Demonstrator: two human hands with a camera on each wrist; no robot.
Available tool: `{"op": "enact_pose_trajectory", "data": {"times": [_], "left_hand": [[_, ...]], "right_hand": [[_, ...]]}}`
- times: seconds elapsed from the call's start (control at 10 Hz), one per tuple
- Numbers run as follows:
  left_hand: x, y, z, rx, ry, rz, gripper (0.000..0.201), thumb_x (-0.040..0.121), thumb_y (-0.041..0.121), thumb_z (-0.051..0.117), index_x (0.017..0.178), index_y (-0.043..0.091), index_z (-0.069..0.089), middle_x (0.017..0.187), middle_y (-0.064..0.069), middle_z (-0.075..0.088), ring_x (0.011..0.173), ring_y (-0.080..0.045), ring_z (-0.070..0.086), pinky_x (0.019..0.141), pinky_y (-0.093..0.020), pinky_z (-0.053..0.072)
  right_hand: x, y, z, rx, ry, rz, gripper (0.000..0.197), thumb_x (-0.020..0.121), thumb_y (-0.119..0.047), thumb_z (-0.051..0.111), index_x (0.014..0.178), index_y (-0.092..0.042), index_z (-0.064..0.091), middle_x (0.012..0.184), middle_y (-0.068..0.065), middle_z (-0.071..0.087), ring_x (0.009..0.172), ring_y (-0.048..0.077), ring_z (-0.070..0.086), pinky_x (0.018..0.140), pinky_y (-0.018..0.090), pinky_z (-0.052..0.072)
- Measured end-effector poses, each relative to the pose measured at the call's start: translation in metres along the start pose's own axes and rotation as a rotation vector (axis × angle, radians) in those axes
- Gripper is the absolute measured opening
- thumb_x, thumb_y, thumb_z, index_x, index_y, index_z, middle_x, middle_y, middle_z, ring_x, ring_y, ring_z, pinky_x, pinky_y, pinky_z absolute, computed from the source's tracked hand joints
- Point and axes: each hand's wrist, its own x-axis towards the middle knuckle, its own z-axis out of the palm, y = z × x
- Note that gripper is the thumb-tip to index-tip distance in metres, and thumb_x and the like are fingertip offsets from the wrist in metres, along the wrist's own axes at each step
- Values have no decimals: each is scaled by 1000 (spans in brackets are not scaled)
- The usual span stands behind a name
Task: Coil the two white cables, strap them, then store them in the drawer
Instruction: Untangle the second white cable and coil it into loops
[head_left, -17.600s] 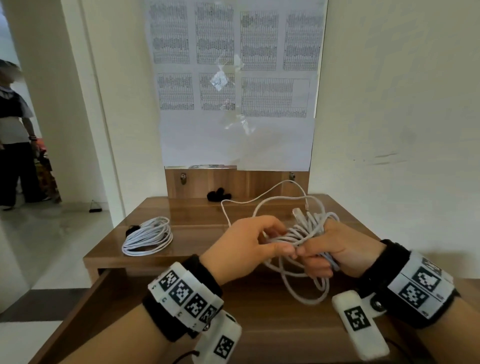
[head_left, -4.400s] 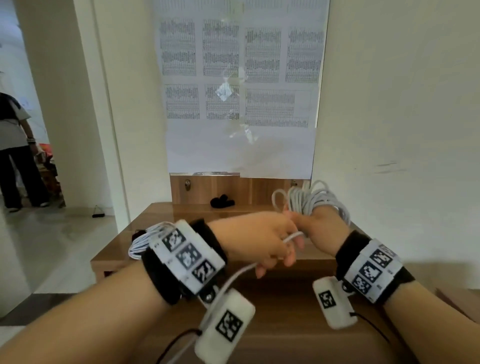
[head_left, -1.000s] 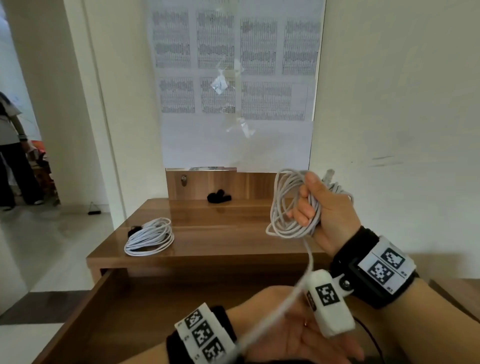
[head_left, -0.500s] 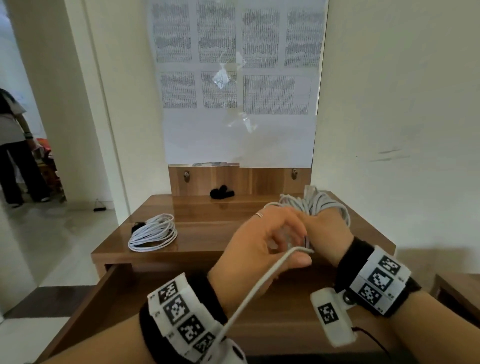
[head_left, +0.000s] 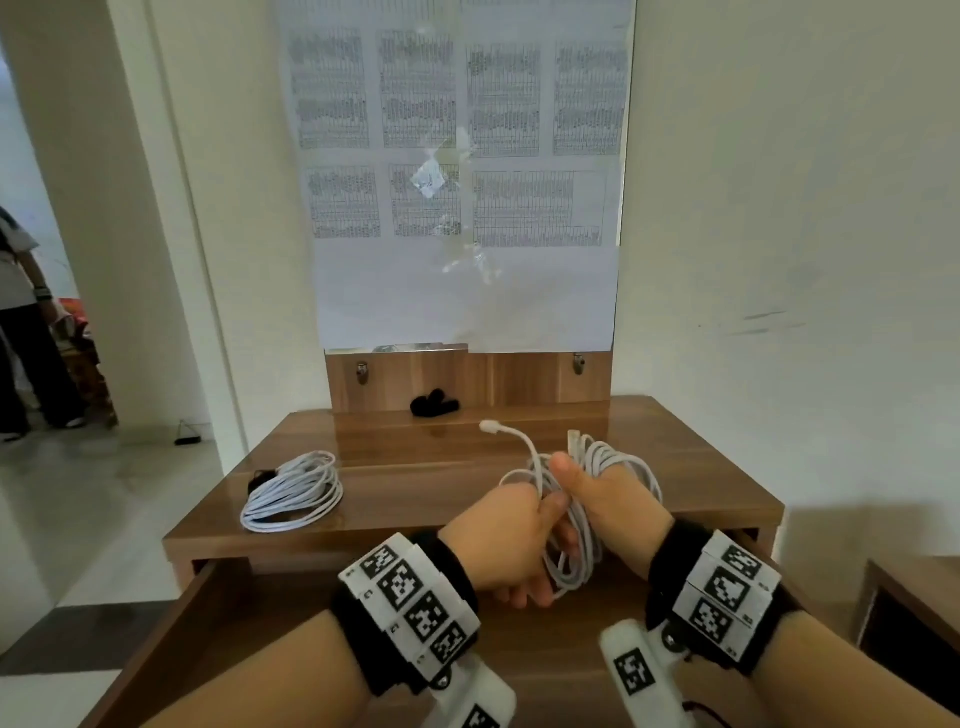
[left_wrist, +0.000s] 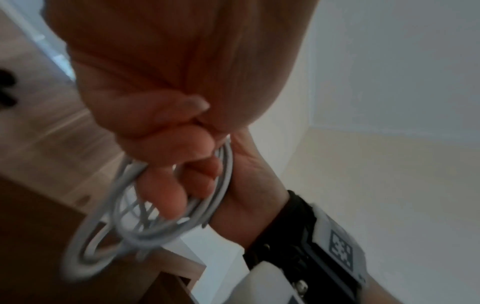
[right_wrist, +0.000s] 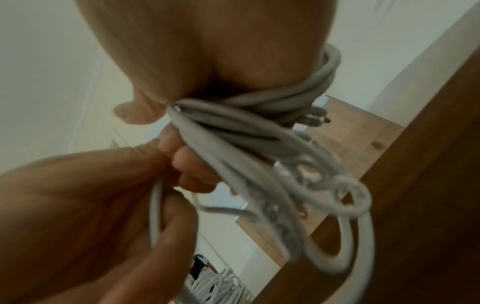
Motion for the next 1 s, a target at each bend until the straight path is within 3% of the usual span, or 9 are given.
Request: {"op": "enact_pose_trajectory", "data": {"times": [0.1, 0.2, 0.3, 0.4, 0.5, 0.6, 0.7, 0.8, 1.0], "left_hand": [[-1, 2, -1, 171, -7, 40, 27, 106, 22, 36, 92, 21, 59, 76, 3, 63, 45, 1, 60, 44, -11, 44], [-2, 2, -4, 495, -14, 176, 25, 97, 10, 55, 121, 9, 61, 106, -8, 68, 89, -16, 68, 60, -14, 42], [-12, 4, -20, 581, 38, 170, 22, 99, 31, 51, 110, 15, 64, 101, -7, 71, 70, -14, 69, 55, -21, 52], [-15, 0, -46, 360, 349, 267, 19, 87, 42, 68, 103, 34, 63, 100, 14, 67, 74, 5, 64, 70, -23, 57], [-10, 2, -64, 456, 239, 446, 75, 71, 40, 83, 133, 49, 43, 138, 30, 44, 125, 16, 38, 107, -20, 36], [8, 1, -61, 727, -134, 434, 112, 61, 42, 89, 147, 55, 19, 157, 31, 14, 147, 4, -5, 117, -37, -2], [16, -3, -60, 513, -320, 337, 115, 55, 32, 94, 146, 50, 26, 153, 25, 30, 145, 0, 19, 120, -38, 21], [21, -10, -59, 308, -313, 302, 99, 59, 14, 93, 139, 37, 41, 127, 17, 58, 114, 2, 57, 98, -28, 52], [42, -35, -64, 169, -76, 314, 36, 75, 14, 83, 103, 14, 61, 89, 4, 67, 77, -5, 63, 70, -24, 49]], "right_hand": [[5, 10, -4, 15, -98, 109, 58, 68, -52, 79, 72, 3, 62, 51, 14, 52, 41, 23, 48, 48, 30, 44], [10, 12, 1, 78, -20, 198, 38, 79, -33, 76, 79, 4, 66, 49, 12, 48, 38, 20, 46, 40, 26, 42], [13, 11, 2, 11, 92, 203, 20, 85, -15, 67, 73, 1, 66, 61, 15, 62, 48, 21, 60, 49, 30, 49], [18, 10, -10, 26, -116, 219, 19, 88, -7, 63, 89, 10, 68, 84, 23, 71, 74, 29, 70, 73, 39, 59], [23, 10, -13, 31, -416, 244, 32, 83, -13, 71, 100, 13, 64, 82, 28, 65, 77, 34, 66, 79, 43, 56], [31, 6, 0, -49, -740, 229, 9, 87, -4, 64, 81, 2, 64, 60, 15, 52, 48, 21, 54, 56, 30, 50], [36, 5, 8, -80, -967, 222, 20, 88, 4, 58, 68, 1, 59, 55, 14, 50, 44, 21, 46, 51, 29, 45], [39, 5, 5, 69, -1039, 246, 25, 88, 15, 47, 73, -1, 58, 52, 1, 53, 41, 12, 48, 46, 22, 45], [50, 16, -14, 227, -794, 152, 11, 82, 1, 59, 73, -5, 63, 55, 4, 55, 49, 16, 53, 60, 33, 46]]}}
